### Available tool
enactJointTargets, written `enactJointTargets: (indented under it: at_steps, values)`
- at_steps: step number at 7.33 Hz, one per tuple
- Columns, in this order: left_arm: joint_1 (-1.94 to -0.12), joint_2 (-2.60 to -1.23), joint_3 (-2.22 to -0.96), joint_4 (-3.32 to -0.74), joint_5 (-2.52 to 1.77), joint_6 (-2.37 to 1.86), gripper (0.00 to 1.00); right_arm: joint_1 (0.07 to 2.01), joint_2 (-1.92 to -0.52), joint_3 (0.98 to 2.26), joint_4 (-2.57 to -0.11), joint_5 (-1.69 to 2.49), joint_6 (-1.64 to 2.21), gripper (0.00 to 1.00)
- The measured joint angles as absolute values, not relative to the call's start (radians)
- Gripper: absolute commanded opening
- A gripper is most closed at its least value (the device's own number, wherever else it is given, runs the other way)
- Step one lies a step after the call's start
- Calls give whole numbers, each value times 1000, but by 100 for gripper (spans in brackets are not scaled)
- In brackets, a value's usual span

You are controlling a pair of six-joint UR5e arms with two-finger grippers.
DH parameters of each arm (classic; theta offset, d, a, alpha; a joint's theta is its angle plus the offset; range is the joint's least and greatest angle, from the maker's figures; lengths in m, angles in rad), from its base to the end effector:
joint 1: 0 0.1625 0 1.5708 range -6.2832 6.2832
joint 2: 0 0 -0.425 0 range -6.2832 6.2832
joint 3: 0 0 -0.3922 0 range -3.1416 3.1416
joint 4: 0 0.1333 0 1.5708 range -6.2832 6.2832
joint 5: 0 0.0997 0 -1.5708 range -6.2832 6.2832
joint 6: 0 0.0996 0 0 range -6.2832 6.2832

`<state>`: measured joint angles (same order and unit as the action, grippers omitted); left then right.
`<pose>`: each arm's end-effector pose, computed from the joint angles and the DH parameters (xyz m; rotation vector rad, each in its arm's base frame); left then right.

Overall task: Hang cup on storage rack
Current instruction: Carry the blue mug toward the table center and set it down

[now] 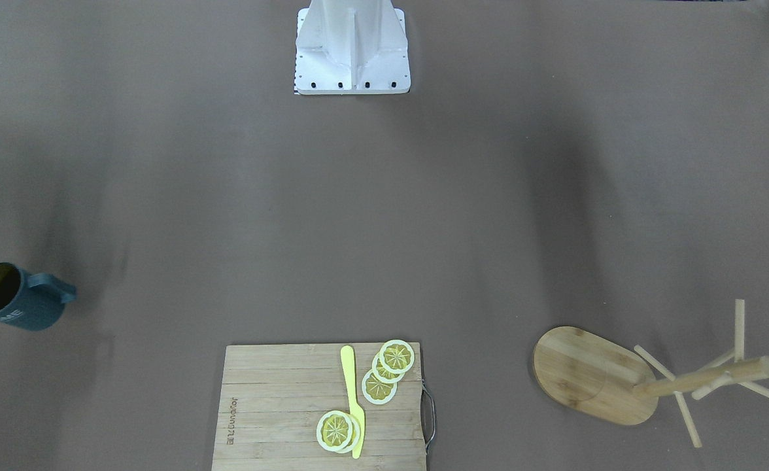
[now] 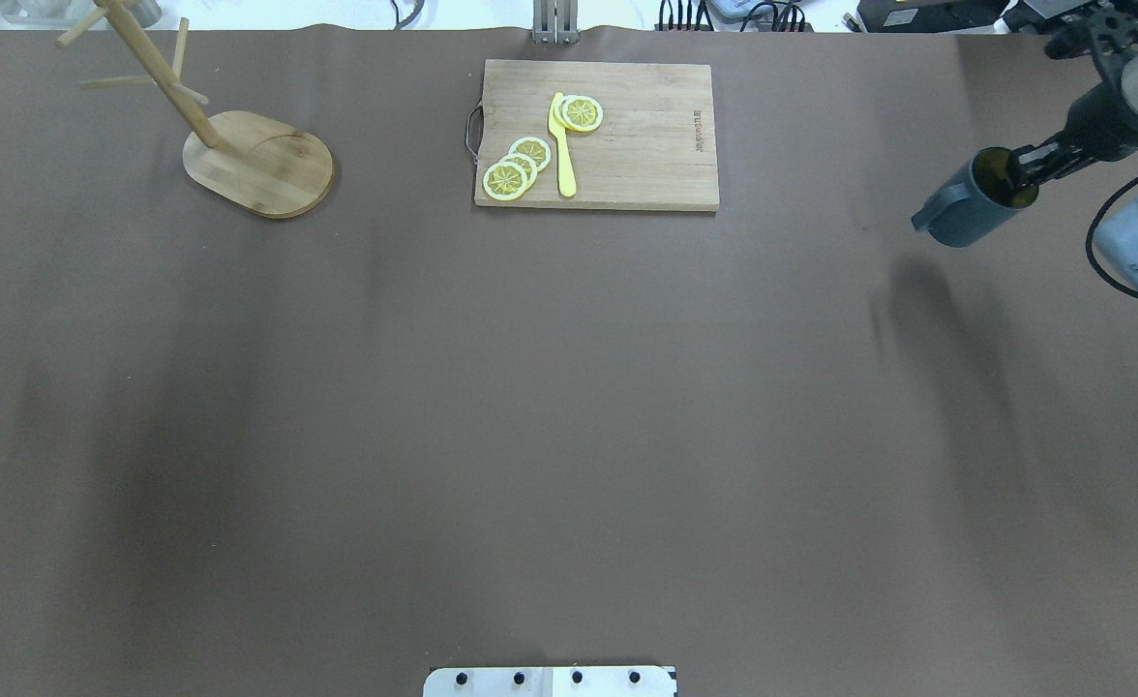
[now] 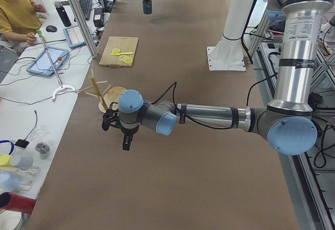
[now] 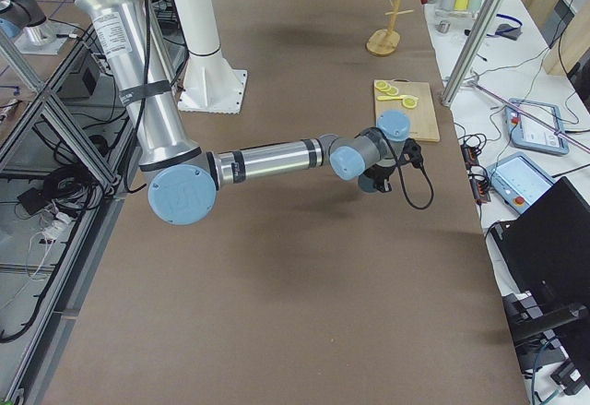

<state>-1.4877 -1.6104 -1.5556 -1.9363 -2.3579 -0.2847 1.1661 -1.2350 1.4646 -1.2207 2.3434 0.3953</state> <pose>-0.0187 -0.5312 0.6047 0.2209 0.8305 -0.0356 -0.1951 -0.6175 0.4796 0.2146 -0.9056 -0.2325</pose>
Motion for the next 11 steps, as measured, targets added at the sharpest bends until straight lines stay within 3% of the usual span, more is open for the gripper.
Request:
enactJointTargets:
  at_steps: [4, 7, 11]
  values:
    - [-1487, -1602, -1525, -1965, -2358, -331, 99, 836, -1032, 1659, -1361, 2141, 943, 0]
    - [-1485, -1609, -1538, -1979, -2358, -452, 99, 628, -925, 1678, -1442, 1980, 1210, 0]
    - [-1483, -1610, -1548, -1997, -2358, -467, 99, 482, -906, 1667, -1449, 1856, 1340, 0]
